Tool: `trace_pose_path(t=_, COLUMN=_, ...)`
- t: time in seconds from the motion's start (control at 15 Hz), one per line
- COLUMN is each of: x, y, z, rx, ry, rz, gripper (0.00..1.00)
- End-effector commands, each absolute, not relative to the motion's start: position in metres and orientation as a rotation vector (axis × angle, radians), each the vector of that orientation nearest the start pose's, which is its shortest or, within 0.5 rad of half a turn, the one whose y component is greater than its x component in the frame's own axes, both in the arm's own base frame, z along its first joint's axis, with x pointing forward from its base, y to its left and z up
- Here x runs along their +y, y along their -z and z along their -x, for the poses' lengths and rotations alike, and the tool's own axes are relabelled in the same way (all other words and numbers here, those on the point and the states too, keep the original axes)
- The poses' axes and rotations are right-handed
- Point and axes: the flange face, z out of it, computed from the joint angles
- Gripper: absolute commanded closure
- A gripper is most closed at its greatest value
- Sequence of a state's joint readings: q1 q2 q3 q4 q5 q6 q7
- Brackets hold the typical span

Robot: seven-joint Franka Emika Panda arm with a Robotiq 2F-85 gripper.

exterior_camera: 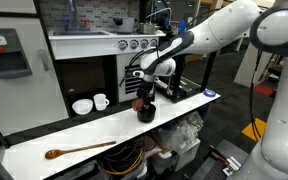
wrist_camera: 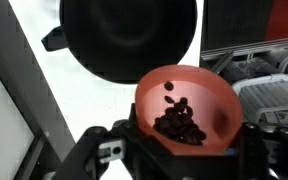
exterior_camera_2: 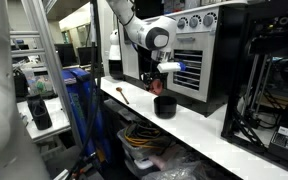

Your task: Pick up the pink cup and pour it's content into the black bowl

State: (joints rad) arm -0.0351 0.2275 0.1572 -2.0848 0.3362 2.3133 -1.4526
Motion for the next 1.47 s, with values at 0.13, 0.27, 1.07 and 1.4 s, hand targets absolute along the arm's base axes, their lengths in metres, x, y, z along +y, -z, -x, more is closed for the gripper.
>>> trace_pose_path(t=0.13, x=0.06, y=-0.324, z=-0.568, rx=-1.828, ry=0.338, rz=2.205, gripper=0.52)
trace_pose_path(t=0.27, x=0.058, y=-0.324, z=-0.569, rx=-1.834, ry=0.36, rz=2.184, gripper=0.52)
trace_pose_path(t=1.07, x=0.045, y=-0.322, z=-0.567, rx=-1.83, ry=0.432, rz=2.142, gripper=0.52)
trace_pose_path(t=1.4, x=0.045, y=-0.321, z=-0.563, rx=-1.816, ry=0.44, rz=2.145, gripper=0.52)
